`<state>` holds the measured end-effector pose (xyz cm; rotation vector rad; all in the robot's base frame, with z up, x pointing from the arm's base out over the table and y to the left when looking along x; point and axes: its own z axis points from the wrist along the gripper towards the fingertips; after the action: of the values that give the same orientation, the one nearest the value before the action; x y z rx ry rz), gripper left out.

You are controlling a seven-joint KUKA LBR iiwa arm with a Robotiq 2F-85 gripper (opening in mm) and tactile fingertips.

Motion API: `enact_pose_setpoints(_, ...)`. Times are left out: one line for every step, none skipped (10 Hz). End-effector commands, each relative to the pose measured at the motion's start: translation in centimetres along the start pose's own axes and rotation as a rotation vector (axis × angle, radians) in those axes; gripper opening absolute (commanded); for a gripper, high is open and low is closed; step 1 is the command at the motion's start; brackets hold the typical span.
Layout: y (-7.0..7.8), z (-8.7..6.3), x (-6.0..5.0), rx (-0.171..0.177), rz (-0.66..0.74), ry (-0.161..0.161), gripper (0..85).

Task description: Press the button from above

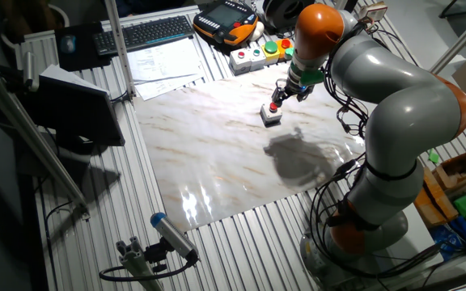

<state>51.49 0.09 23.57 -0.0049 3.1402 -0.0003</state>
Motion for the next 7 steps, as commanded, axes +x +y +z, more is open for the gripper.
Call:
enact_pose_setpoints(-0.02,-0.04,0.00,0.109,-0.017,0.070,0.7)
enact_pose_setpoints(0.00,-0.25,0.00,0.109,-0.016,0.073,0.7)
enact_pose_setpoints(0.04,-0.41,0.00,0.111,-0.016,0.074,0.7)
enact_pose_setpoints(0.06,-0.44,0.01,0.111,-0.016,0.076,0.7)
enact_pose_setpoints(0.08,-0.42,0.02,0.111,-0.015,0.076,0.7)
enact_pose_setpoints(0.09,-0.39,0.00,0.109,-0.015,0.076,0.7)
enact_pose_setpoints(0.10,-0.36,0.01,0.106,-0.015,0.076,0.7)
